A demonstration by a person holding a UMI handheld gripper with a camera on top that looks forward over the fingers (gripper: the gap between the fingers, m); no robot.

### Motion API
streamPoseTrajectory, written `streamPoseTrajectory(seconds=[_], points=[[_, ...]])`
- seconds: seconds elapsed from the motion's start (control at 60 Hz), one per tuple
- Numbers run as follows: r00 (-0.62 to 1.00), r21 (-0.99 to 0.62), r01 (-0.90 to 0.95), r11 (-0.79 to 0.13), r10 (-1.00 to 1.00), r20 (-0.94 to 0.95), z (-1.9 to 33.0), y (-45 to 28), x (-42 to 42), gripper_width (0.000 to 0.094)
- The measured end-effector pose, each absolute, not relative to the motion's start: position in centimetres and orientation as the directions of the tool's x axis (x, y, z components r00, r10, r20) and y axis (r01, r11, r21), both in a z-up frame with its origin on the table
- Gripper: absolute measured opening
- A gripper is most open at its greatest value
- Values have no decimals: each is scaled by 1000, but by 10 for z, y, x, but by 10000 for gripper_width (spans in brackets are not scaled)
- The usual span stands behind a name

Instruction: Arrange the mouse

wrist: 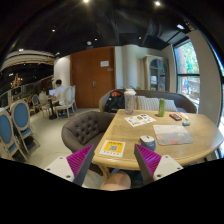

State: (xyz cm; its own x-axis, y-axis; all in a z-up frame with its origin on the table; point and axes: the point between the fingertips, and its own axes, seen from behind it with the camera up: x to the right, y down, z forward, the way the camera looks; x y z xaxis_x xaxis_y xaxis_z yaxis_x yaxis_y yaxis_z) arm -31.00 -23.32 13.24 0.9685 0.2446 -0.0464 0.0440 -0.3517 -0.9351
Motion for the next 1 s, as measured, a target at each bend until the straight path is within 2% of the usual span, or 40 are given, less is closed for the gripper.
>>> streamPoseTrajectory(seconds=[0.15, 0.35, 0.583, 0.817, 0.867, 0.95, 1.0], points=[[965, -935, 50, -352, 257, -46, 130, -230, -316, 846], [976, -936, 42, -349, 215, -37, 109, -199, -274, 845], [995, -919, 30, -394, 96, -9, 57, -127, -201, 829], [993, -898, 55, -436, 116, 4, 11, -63, -187, 809], [993, -886, 63, -460, 118, 9, 0, -56, -187, 782], [992, -877, 51, -478, 124, -10, -4, -44, -193, 660], [993, -876, 47, -479, 117, -11, -6, -35, -191, 645]])
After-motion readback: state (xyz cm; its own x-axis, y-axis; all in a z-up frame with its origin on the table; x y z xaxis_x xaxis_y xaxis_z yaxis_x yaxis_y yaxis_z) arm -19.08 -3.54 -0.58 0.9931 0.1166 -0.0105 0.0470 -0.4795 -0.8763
